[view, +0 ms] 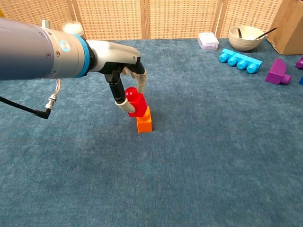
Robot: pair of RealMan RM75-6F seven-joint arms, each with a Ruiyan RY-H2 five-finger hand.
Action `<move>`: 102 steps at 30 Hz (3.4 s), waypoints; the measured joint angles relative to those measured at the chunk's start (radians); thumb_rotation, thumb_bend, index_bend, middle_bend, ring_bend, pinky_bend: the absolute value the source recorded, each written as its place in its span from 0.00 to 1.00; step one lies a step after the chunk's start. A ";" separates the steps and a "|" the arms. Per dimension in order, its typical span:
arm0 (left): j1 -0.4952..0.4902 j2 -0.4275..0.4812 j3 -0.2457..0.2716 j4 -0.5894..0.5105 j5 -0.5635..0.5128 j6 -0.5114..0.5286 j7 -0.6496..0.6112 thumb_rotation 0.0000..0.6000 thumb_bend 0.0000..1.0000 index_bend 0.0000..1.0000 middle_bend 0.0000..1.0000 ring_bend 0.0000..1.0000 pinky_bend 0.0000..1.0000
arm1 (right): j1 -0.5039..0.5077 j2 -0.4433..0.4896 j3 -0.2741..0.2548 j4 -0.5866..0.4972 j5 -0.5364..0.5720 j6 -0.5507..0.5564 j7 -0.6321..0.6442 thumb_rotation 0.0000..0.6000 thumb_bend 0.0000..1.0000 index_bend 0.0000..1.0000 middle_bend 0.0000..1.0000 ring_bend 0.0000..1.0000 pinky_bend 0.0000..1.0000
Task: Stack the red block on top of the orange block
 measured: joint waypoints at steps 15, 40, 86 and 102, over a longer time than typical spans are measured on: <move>0.000 -0.018 -0.023 0.008 -0.023 0.011 0.040 1.00 0.34 0.56 0.28 0.16 0.14 | -0.007 0.000 0.001 0.010 0.000 0.005 0.016 1.00 0.32 0.33 0.35 0.25 0.34; 0.023 -0.052 0.008 0.010 0.077 0.056 0.104 1.00 0.34 0.56 0.28 0.15 0.14 | -0.012 -0.001 0.002 0.014 -0.002 0.008 0.025 1.00 0.32 0.33 0.35 0.25 0.34; 0.070 -0.077 -0.001 0.036 0.126 0.037 0.142 1.00 0.34 0.37 0.23 0.10 0.15 | -0.020 0.002 0.004 0.013 -0.002 0.011 0.040 0.99 0.32 0.33 0.35 0.25 0.34; 0.105 0.004 -0.011 -0.017 0.173 0.020 0.082 1.00 0.34 0.21 0.17 0.04 0.11 | -0.011 0.002 0.006 -0.003 -0.008 0.005 0.022 1.00 0.32 0.33 0.35 0.25 0.34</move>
